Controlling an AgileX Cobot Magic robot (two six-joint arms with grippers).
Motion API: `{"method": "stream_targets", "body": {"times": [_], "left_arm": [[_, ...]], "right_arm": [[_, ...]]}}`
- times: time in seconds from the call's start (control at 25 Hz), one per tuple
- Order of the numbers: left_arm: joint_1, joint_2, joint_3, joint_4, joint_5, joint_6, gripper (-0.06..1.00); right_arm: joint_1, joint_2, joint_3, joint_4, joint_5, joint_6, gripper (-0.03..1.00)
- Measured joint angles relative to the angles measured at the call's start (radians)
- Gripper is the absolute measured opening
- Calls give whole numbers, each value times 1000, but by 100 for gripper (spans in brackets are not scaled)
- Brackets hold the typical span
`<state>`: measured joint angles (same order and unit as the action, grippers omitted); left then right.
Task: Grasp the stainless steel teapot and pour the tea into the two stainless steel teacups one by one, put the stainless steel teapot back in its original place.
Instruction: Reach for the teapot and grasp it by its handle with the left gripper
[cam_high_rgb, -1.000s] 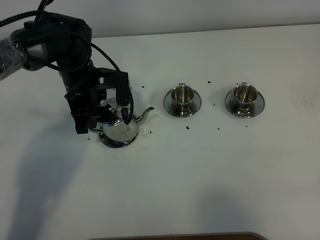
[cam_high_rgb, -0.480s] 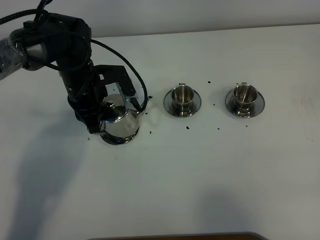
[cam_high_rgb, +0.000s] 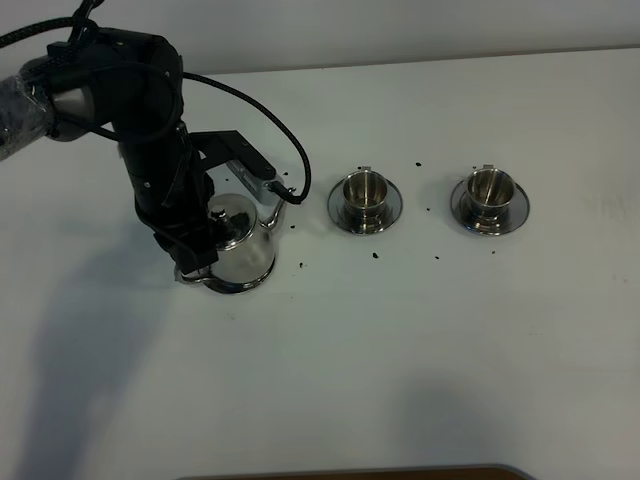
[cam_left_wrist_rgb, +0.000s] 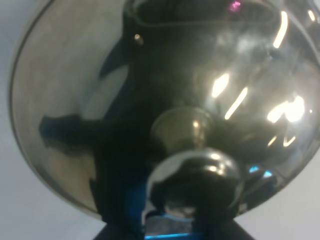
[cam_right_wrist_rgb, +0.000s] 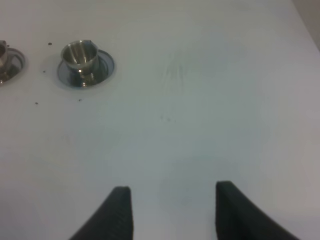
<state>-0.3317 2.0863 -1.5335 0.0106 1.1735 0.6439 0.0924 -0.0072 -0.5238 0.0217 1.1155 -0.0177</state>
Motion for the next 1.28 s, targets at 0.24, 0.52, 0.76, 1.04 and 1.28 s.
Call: {"method": "stream_targets", "body": {"times": [0.24, 0.52, 0.76, 1.04, 1.28], "left_arm": [[0, 0, 0, 0, -6, -4, 26], [0, -8, 0, 0, -17, -4, 27], [0, -8, 0, 0, -1, -4, 37], [0, -8, 0, 0, 16, -4, 39], [0, -8, 0, -1, -18, -4, 39]], "right_arm": [[0, 0, 0, 0, 0, 0, 38], [0, 0, 0, 0, 0, 0, 38], [0, 0, 0, 0, 0, 0, 38], [0, 0, 0, 0, 0, 0, 38], [0, 0, 0, 0, 0, 0, 38]]}}
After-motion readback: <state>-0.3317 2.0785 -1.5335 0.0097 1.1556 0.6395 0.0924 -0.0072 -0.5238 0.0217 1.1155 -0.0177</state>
